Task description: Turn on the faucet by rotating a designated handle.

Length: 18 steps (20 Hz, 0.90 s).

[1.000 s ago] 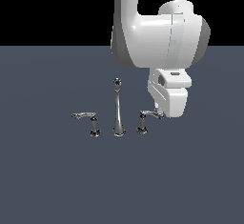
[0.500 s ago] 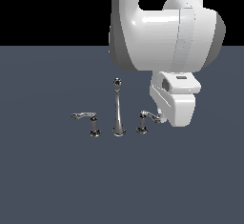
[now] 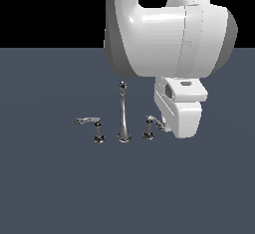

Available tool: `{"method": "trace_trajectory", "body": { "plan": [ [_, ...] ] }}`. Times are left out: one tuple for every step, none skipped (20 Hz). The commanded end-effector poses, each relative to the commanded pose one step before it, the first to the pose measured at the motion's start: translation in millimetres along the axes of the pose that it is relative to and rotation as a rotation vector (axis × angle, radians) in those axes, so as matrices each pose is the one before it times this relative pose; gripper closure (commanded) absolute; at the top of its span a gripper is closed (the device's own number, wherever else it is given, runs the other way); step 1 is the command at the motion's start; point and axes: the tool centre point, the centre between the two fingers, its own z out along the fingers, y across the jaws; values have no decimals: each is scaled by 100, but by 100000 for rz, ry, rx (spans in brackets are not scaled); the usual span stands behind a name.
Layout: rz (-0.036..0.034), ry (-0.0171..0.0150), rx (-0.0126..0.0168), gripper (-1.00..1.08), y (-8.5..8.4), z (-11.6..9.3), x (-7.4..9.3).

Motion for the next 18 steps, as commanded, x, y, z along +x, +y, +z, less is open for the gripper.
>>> {"method": "trace_trajectory", "body": {
  "plan": [
    [-2550, -487, -393, 108, 425, 6, -2268],
    [-98, -43, -87, 108, 196, 22, -432],
    [-49, -22, -43, 108, 206, 0, -414],
    [-69, -32, -61, 108, 201, 9, -425],
    [0, 0, 0, 108, 0, 0, 0],
    [3858, 539, 359, 108, 86, -59, 2189],
    [-333, -47, -33, 108, -153, 3, -600],
    [-333, -47, -33, 108, -153, 3, -601],
    [-333, -47, -33, 108, -153, 3, -601],
    [-333, -47, -33, 108, -154, 3, -601],
    [-333, -47, -33, 108, -154, 3, -601],
    [-333, -47, -33, 108, -155, 3, -601],
    [-333, -48, -33, 108, -155, 3, -601],
    [-333, -48, -33, 108, -156, 3, -600],
    [-333, -48, -33, 108, -156, 3, -600],
    [-333, -48, -32, 108, -158, 3, -599],
    [-333, -48, -32, 108, -159, 3, -598],
    [0, 0, 0, 108, 0, 0, 0]
  ]
}}
